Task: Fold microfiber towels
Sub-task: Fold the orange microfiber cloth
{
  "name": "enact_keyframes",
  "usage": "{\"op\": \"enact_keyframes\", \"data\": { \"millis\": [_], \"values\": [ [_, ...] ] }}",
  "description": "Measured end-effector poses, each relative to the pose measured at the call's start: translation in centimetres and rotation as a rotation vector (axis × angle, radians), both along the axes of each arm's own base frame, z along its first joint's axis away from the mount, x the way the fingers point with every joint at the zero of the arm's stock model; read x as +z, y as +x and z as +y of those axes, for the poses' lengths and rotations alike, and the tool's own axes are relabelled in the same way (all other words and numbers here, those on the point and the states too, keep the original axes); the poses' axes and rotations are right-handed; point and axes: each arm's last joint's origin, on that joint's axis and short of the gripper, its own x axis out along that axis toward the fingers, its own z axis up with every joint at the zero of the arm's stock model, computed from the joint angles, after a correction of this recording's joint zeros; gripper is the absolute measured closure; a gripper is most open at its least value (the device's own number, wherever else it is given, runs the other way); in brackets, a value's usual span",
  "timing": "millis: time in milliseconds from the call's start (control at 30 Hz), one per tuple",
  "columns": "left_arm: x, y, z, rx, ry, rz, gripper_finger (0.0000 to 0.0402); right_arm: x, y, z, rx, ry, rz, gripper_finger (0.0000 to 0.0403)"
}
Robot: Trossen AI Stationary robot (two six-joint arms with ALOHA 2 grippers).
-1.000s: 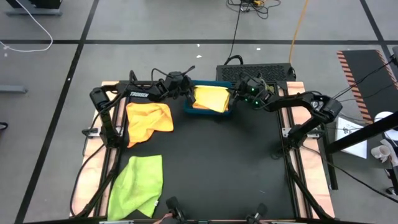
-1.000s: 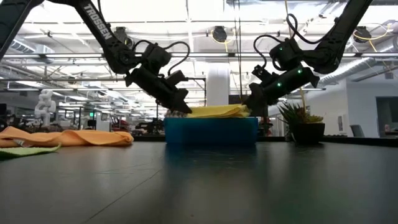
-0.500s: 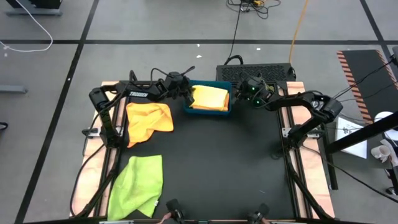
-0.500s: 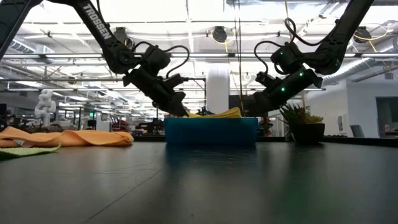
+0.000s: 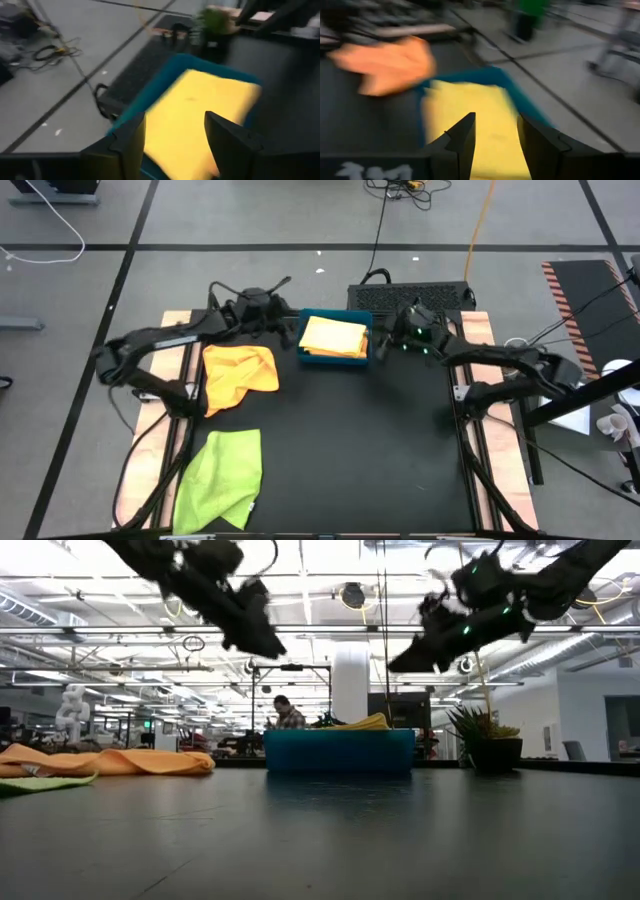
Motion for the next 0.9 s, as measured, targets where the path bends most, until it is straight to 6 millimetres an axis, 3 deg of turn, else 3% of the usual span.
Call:
{"op": "enact_keyframes", "data": {
  "millis": [67,167,400,700,900],
  "values": [
    [0.7,-0.6,-2.2,-0.039,-0.020,0.052,0.0211,0.2,0.2,2.0,0.096,0.022,-0.027,0.0265],
    [0.1,-1.5,-5.3,-0.054,-0.033,0.164,0.0231,-0.4,0.5,5.1,0.215,0.029,-0.020,0.0271],
    [-4.7,-2.7,-10.1,-0.091,-0.134,0.373,0.0263,-2.7,1.2,11.0,0.420,0.075,0.042,0.0295],
    [-8.9,-3.3,-13.3,-0.094,-0.201,0.433,0.0265,-4.1,0.9,16.5,0.586,0.096,-0.013,0.0312],
    [-10.2,-3.5,-14.5,-0.040,-0.178,0.468,0.0266,-4.5,0.7,18.1,0.558,0.056,-0.061,0.0315]
  ]
}}
